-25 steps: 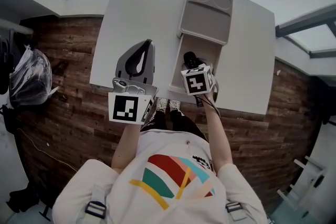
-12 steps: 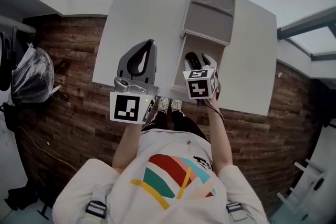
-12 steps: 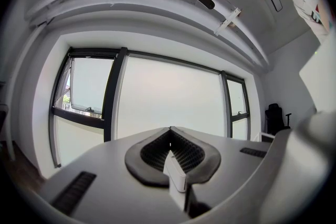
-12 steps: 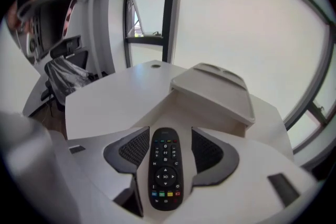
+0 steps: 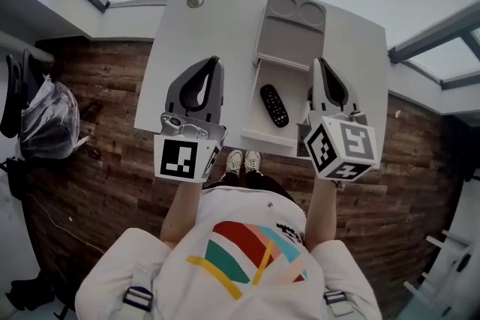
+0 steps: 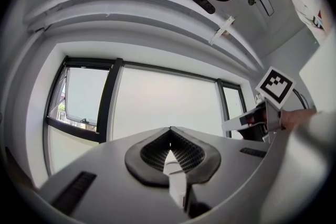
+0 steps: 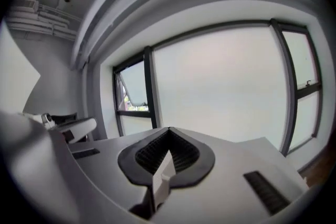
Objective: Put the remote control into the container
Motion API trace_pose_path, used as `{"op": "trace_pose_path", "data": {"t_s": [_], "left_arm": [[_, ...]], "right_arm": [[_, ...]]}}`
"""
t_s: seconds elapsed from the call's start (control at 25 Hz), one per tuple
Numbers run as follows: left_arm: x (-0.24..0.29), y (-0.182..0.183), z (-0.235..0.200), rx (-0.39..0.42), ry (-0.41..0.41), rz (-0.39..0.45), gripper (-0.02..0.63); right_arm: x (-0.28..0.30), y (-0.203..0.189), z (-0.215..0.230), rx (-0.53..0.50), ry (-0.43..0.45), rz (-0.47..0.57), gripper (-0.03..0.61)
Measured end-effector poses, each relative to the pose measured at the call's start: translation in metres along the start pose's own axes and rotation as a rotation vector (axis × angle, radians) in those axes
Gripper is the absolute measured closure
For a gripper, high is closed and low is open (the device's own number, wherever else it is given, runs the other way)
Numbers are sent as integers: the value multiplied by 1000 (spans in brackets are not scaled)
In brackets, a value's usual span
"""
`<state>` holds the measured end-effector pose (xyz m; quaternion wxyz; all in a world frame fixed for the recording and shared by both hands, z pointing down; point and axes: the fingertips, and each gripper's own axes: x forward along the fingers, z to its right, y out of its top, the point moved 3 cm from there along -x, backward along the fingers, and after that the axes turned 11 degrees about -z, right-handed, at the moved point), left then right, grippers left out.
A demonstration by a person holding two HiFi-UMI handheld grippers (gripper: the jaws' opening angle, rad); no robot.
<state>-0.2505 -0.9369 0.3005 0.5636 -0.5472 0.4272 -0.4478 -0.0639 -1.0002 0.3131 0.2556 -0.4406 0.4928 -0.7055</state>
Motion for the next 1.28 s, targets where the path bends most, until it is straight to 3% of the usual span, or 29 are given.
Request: {"op": "trace_pose_path", "data": {"t_s": [0.16,0.28,0.76,0.92,1.28], "left_arm": [[3,20,7,20,-22,12,606],[4,35,14,45,-40,50,606],[16,48,30,90,-71,82,606],[16,43,26,77,-58,36,606],[19,39,30,85,-55,39,606]], "right_arm": [[-48,31,2,-5,-37,169,578],[-72,38,0,-49,-73,221,578],[-72,25,1,-49,-58,189,578],[-69,23,0,-53,-49,178,578],[-69,20,4,-68,-43,165,578]]}}
